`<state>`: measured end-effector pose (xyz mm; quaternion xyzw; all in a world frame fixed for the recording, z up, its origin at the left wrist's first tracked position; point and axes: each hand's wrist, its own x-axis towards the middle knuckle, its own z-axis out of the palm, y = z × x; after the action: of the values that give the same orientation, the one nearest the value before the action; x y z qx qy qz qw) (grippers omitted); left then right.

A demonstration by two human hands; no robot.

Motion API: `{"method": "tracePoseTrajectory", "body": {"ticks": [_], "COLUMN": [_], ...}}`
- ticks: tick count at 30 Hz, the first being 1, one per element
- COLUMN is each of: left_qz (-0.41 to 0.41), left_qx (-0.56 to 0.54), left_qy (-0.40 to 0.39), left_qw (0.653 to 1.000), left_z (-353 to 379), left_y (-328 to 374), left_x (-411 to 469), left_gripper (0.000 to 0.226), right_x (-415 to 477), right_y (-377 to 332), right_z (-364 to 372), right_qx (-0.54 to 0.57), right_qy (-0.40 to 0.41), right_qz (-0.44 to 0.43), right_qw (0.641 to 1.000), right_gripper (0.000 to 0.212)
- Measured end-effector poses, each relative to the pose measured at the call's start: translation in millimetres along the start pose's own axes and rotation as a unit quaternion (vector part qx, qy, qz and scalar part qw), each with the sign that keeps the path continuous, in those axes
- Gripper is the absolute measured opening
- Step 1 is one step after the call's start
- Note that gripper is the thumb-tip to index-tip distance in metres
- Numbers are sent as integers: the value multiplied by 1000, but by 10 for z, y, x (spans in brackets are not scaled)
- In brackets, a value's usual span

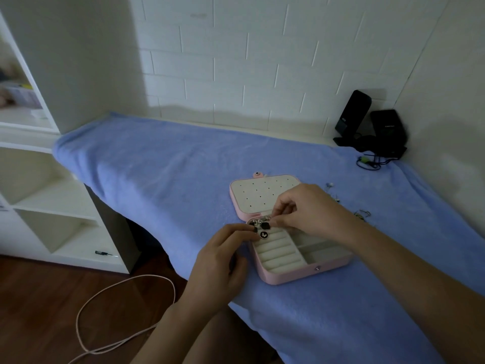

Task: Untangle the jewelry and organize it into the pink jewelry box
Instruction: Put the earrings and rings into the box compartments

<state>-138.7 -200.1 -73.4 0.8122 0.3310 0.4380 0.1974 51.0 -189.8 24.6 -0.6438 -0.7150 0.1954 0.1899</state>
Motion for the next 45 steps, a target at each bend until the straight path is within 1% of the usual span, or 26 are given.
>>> {"method": "tracePoseTrajectory", "body": {"ticks": [1,4,7,12,18,20,25,34,37,40,43,45], "left_qz": [-2,-6,-5,-5,-2,-1,1,19,19,20,17,20], "left_qx": [3,13,22,20,18,23,48,59,54,56,76,81], "left_qy": [0,-4,-5,-3,-2,4,13,-3,-2,1,2,3], "left_qw": [1000,1000,1000,1000,1000,1000,999,998,998,998,997,997], "left_z": [1,3,9,10,8,10,9,3,6,20,48,65], "left_y": [-2,-3,-4,3,1,-7,-58,-59,-70,-59,-43,-44], "left_x": [10,24,22,26,49,65,109,132,136,160,196,204], "left_gripper": [36,39,39,39,39,39,38,37,37,40,42,42], "right_x": [-8,-43,-65,-62,-24,-15,-5,36,31,15,-9,-41], "right_y": [12,42,74,98,90,103,162,155,161,196,289,379], "right_z": [-19,-13,36,92,96,96,108,95,91,33,-151,-333], "right_qx": [-8,-48,-76,-77,-68,-65,-63,-55,-51,-42,-19,-9], "right_qy": [2,2,22,24,14,9,44,12,14,33,62,60], "right_qz": [-15,-66,-88,-132,-149,-153,-151,-157,-161,-164,-138,-106], "right_qw": [1000,997,993,988,986,986,986,986,985,985,988,993], "right_gripper": [2,8,12,14,14,14,13,11,9,6,4,4]}}
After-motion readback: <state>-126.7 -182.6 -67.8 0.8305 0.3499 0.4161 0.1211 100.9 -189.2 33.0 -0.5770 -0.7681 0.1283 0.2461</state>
